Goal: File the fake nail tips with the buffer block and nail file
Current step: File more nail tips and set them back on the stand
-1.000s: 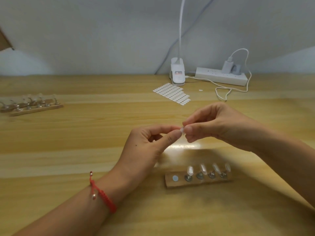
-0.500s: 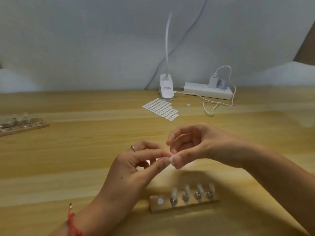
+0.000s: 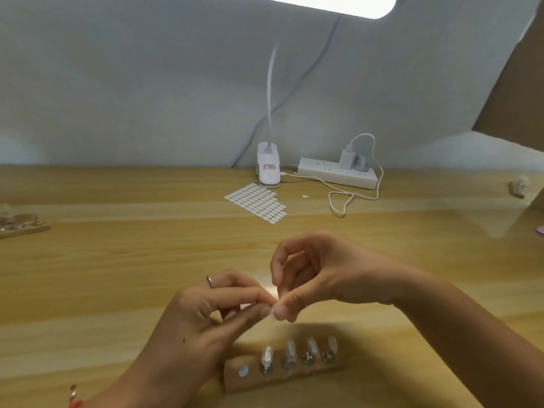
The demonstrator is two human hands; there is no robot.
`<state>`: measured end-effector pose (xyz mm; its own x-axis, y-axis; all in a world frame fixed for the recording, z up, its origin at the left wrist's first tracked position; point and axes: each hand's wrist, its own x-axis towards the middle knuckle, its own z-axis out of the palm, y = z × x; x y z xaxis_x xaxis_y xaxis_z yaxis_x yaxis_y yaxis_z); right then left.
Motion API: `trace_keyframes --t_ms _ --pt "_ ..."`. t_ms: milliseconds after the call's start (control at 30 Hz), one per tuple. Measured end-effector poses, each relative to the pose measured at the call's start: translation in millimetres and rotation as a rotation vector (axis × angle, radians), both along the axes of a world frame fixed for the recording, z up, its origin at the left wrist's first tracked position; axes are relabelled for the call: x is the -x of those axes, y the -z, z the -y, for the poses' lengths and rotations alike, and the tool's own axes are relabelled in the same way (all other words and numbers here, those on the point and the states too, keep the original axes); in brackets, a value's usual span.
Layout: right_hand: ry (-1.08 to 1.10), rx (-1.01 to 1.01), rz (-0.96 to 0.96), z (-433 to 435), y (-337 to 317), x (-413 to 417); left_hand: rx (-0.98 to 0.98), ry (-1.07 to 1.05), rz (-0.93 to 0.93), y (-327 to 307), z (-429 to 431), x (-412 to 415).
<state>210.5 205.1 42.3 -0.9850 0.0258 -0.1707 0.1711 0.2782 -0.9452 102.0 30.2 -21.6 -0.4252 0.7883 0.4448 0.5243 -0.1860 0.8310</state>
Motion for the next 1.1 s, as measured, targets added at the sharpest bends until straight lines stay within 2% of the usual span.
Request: trace_keyframes --t_ms 100,400,633,833,967,1100 --pt "-0.002 0.054 -0.007 0.2 1.2 0.8 -0.030 -0.020 -0.027 -0.4 0.1 -0.9" --pt "-0.059 0.288 -0.017 2.8 11.4 6.7 -0.070 -0.100 0.081 -1.8 -3.4 -0.3" --pt "0.084 0.424 -0.052 13.0 20.8 11.4 -0.082 -0.171 0.136 -0.5 -3.8 0.9" --pt "0.152 0.445 -0.144 22.2 24.6 11.4 -0.160 -0.207 -0.021 1.6 -6.2 8.2" --pt "0.144 0.444 -0.187 27.1 29.1 12.6 -0.170 -0.216 -0.292 -5.4 -3.0 18.4" --pt "0.125 0.413 -0.185 26.6 32.4 13.0 -0.165 -0.238 -0.399 -5.9 -3.7 15.8"
